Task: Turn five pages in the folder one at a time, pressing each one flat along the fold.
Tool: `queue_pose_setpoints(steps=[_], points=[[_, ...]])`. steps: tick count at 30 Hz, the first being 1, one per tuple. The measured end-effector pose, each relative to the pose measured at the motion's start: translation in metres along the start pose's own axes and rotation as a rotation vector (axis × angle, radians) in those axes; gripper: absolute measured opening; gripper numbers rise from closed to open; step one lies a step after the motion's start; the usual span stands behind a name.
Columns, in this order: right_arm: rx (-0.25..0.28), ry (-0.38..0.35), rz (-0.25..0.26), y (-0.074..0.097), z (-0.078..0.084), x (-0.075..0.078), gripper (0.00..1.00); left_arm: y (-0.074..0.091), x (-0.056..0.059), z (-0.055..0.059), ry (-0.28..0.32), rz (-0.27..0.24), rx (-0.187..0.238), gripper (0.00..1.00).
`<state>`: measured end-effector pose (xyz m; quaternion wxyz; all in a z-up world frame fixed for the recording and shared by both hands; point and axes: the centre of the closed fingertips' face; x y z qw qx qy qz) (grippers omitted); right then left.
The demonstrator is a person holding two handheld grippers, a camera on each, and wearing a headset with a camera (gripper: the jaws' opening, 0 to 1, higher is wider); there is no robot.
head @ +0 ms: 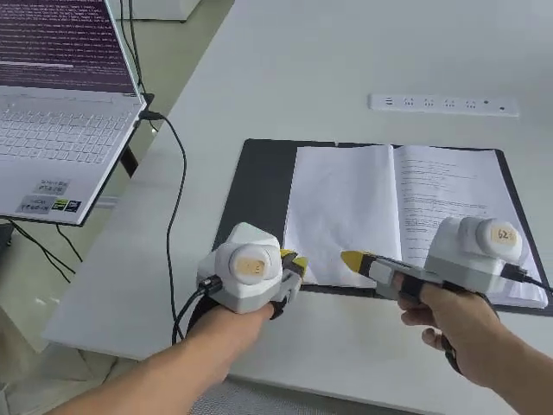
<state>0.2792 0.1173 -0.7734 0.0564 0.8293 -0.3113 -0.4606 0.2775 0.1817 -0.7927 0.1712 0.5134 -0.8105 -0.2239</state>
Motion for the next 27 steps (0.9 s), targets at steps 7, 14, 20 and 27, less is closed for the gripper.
queue_pose_setpoints(steps=[7, 14, 20, 27], points=[[0.016, 0.007, 0.026, 0.004, -0.018, 0.011, 0.02, -0.007, -0.001, 0.014, -0.011, -0.013, -0.044, 0.07], [0.03, -0.002, 0.043, 0.005, -0.041, 0.026, 0.02, -0.007, -0.004, 0.024, -0.017, -0.034, -0.071, 0.08], [0.034, -0.029, 0.068, -0.001, -0.059, 0.047, 0.02, -0.008, -0.004, 0.025, -0.051, -0.04, -0.075, 0.09], [0.028, -0.075, 0.089, -0.01, -0.074, 0.064, 0.0, -0.009, -0.006, 0.026, -0.055, -0.047, -0.078, 0.07]])
Point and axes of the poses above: the centre of the closed fingertips' face, and the gripper's own axes: y roughly backward along the fingers, x roughly to its right, z roughly out of its underside, and after that the axes turned 4 degrees about -y, right-handed
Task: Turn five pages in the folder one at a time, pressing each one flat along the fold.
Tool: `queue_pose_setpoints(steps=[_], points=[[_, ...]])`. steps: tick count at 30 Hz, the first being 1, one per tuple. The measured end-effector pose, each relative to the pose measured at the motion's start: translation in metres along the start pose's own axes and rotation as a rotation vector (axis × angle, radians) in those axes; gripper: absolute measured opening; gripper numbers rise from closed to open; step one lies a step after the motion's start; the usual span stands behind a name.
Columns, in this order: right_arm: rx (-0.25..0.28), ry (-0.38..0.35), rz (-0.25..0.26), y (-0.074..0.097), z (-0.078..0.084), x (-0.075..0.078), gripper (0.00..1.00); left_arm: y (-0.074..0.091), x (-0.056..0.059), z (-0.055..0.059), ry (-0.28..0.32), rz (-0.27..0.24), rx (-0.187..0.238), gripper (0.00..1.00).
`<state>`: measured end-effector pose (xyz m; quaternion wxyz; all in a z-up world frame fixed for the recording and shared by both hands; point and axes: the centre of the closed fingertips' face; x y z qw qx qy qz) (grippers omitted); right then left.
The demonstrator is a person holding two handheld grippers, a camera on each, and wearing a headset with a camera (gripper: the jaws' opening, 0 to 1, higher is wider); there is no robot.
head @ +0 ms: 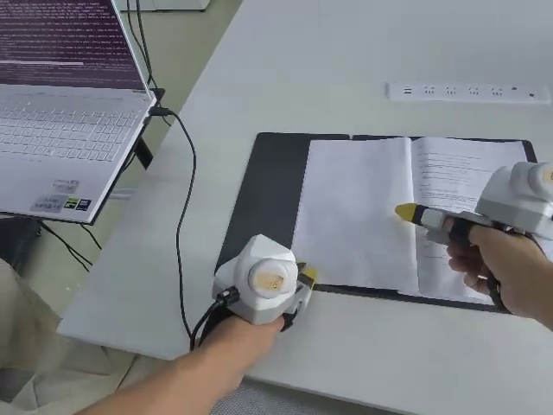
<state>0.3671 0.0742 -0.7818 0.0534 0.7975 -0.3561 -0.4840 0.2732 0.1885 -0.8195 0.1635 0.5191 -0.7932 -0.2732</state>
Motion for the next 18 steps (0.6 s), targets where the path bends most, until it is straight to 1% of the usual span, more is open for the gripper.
queue_pose_setpoints(steps=[1, 4, 5, 6, 8, 11, 13, 16, 18], points=[[0.004, -0.009, 0.011, -0.004, -0.006, 0.008, 0.0, 0.0, 0.0, 0.0, 0.0, 0.0, -0.001, 0.07], [0.017, -0.045, 0.024, -0.011, -0.018, 0.023, 0.0, 0.0, 0.0, 0.0, 0.004, -0.001, -0.001, 0.07], [0.021, -0.06, 0.034, -0.014, -0.022, 0.03, 0.0, 0.0, 0.0, 0.0, 0.006, -0.001, -0.002, 0.07], [0.022, -0.064, 0.036, -0.015, -0.023, 0.032, 0.0, 0.0, -0.001, 0.0, 0.007, -0.002, -0.002, 0.07], [0.036, -0.099, 0.019, -0.019, -0.031, 0.035, 0.0, 0.0, -0.001, 0.0, 0.005, -0.002, -0.002, 0.07], [0.052, -0.096, 0.026, -0.024, -0.039, 0.041, 0.0, 0.0, -0.001, 0.0, 0.004, -0.003, -0.001, 0.07], [0.061, -0.115, 0.025, -0.027, -0.044, 0.045, 0.0, 0.0, -0.001, 0.0, -0.004, -0.002, -0.002, 0.07], [0.068, -0.112, 0.025, -0.031, -0.049, 0.048, 0.0, 0.0, -0.001, 0.0, -0.004, -0.003, -0.003, 0.07], [0.075, -0.126, 0.022, -0.036, -0.055, 0.052, 0.0, 0.0, -0.001, 0.0, -0.003, -0.003, -0.002, 0.07]])
Point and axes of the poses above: the centre of the closed fingertips' face, and the gripper's own axes: y roughly backward along the fingers, x roughly to its right, z roughly out of its underside, and after that the axes turned 4 degrees about -y, right-handed
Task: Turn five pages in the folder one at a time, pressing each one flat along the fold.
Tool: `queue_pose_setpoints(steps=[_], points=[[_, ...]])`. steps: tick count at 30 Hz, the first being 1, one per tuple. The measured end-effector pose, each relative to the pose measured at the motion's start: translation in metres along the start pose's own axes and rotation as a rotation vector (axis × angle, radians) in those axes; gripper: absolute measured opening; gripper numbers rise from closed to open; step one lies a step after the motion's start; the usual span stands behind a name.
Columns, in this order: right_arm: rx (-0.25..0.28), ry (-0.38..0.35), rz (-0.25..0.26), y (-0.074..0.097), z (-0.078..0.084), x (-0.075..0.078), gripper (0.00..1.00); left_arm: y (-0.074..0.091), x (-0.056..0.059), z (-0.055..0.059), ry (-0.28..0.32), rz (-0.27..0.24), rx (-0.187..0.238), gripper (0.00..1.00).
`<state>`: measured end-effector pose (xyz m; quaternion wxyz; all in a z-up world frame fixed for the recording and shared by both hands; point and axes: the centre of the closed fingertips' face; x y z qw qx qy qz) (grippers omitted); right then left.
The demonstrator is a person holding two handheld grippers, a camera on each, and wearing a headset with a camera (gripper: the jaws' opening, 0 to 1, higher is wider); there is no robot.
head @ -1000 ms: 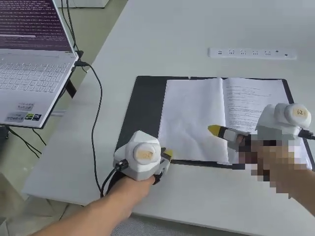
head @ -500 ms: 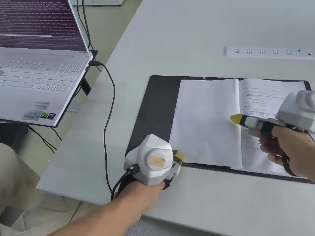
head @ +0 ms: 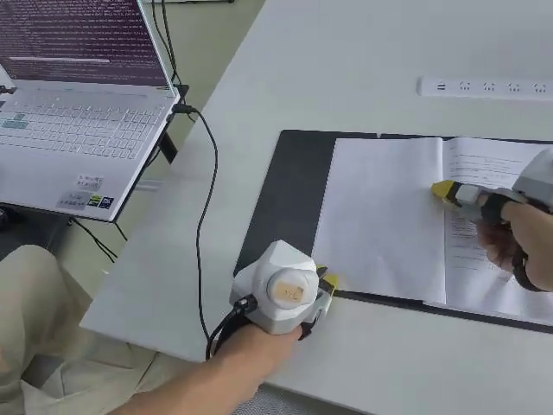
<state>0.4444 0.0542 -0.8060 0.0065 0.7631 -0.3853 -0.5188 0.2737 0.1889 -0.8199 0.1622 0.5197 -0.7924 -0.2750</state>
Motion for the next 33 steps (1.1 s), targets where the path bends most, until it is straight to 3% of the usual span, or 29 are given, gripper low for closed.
queue_pose_setpoints(steps=[15, 33], points=[[-0.012, 0.006, 0.002, -0.021, -0.026, 0.003, 0.0, -0.001, 0.0, 0.0, 0.001, -0.003, 0.0, 0.07], [0.032, -0.05, -0.004, -0.042, -0.052, 0.006, 0.0, -0.001, 0.0, 0.001, -0.004, -0.003, -0.006, 0.07]])
Point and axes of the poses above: the centre of the closed fingertips' face, and the gripper's own axes: y roughly backward along the fingers, x roughly to its right, z roughly out of its underside, and after that the axes turned 4 degrees about -y, right-handed
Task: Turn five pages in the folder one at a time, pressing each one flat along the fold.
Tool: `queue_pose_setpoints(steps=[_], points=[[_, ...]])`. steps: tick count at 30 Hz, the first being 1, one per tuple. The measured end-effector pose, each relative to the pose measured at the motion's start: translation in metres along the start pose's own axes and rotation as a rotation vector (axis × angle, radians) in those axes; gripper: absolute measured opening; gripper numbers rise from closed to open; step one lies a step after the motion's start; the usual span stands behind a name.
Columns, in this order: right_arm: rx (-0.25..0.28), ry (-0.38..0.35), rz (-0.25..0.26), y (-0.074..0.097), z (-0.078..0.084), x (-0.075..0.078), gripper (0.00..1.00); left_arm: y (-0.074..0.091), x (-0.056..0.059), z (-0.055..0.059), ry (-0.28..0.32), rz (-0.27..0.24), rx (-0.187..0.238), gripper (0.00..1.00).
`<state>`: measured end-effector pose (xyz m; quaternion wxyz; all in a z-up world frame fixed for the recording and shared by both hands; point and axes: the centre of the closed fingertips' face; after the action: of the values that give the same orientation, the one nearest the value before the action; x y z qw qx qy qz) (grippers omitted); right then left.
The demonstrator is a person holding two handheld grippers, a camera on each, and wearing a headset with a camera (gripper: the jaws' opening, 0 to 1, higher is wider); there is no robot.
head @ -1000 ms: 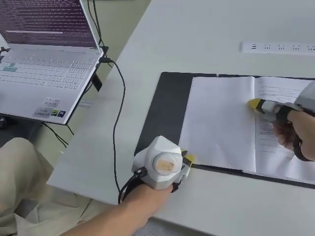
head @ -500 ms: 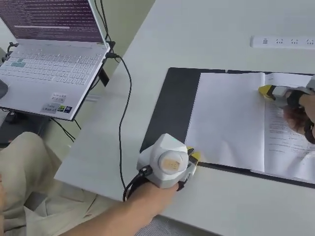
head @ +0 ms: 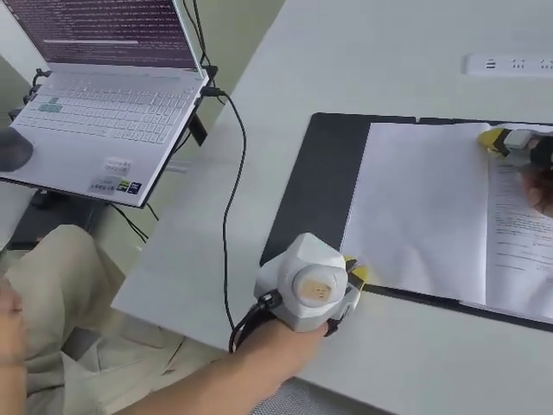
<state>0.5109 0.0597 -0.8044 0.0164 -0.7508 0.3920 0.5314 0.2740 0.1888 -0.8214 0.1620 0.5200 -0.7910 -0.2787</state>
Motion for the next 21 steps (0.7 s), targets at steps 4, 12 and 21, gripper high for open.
queue_pose_setpoints(steps=[4, 12, 21], points=[[0.013, -0.009, -0.001, -0.006, -0.008, 0.001, 0.0, 0.001, 0.0, 0.0, 0.001, 0.0, 0.002, 0.07], [0.043, -0.02, 0.005, -0.014, -0.019, 0.003, 0.0, 0.0, 0.0, 0.0, -0.003, 0.001, 0.002, 0.07], [0.052, -0.064, -0.001, -0.015, -0.023, 0.004, 0.0, 0.0, 0.0, 0.0, 0.002, -0.001, 0.005, 0.07]])
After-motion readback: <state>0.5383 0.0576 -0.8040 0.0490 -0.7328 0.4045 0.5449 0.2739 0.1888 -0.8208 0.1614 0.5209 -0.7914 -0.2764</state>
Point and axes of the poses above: the centre of the closed fingertips' face, and the gripper's own axes: y roughly backward along the fingers, x roughly to its right, z roughly out of its underside, and after that the axes turned 4 degrees about -y, right-handed
